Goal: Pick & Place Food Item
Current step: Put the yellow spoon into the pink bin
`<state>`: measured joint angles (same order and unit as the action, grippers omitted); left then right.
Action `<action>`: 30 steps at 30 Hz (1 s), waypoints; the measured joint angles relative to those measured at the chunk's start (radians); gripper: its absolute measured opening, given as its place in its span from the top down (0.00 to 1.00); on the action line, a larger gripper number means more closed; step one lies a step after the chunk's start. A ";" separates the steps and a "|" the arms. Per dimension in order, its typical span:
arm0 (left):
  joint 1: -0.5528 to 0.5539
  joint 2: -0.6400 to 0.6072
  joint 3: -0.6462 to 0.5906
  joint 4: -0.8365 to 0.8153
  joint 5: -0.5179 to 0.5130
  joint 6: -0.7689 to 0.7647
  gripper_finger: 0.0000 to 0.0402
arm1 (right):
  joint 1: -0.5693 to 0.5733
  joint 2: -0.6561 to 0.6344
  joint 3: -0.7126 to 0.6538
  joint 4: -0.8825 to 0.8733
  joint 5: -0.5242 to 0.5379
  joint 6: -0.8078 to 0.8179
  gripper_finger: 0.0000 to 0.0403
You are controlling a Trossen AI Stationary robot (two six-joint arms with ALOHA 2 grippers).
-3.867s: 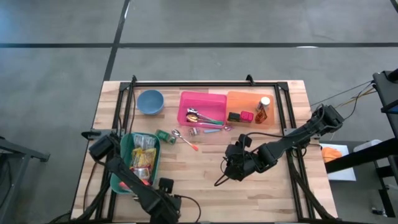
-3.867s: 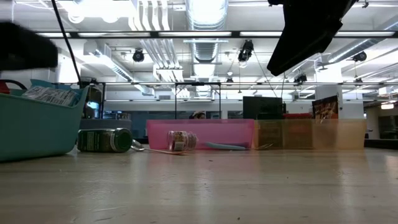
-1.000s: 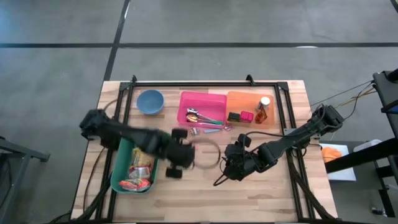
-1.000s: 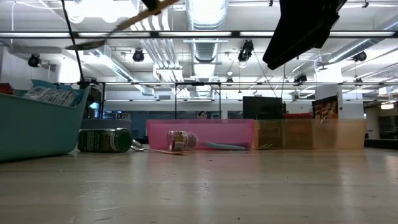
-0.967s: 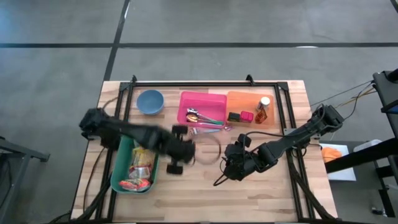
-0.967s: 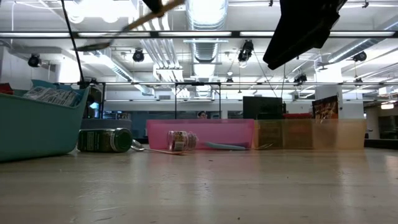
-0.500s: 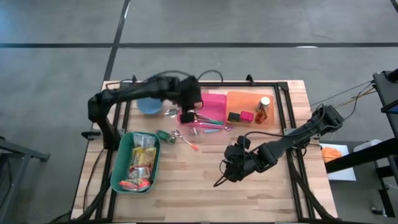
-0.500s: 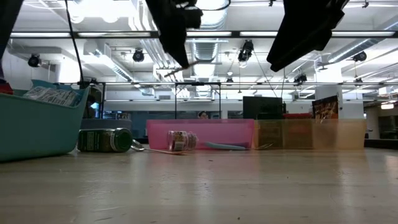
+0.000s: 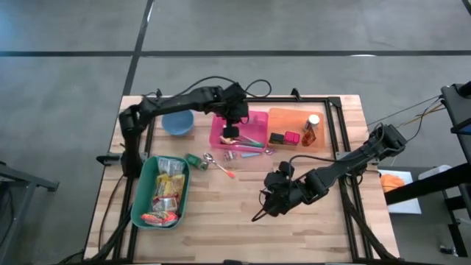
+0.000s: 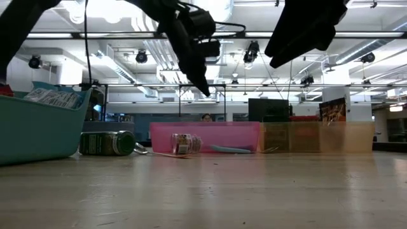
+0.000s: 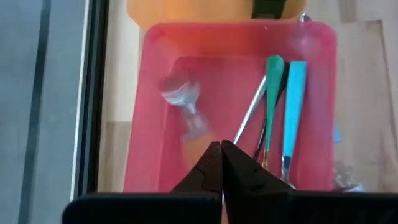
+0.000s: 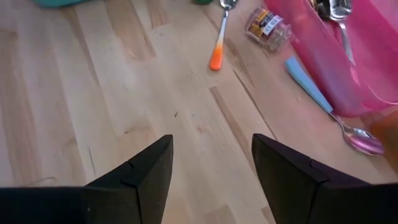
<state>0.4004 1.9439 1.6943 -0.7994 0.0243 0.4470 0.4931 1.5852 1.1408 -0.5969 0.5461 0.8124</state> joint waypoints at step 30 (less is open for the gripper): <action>-0.007 0.004 0.002 -0.090 0.168 -0.070 1.00 | 0.000 0.000 0.000 0.010 0.002 -0.004 0.46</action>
<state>0.3935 1.9476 1.6966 -0.8894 0.1926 0.3768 0.4927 1.5852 1.1408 -0.5873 0.5476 0.8085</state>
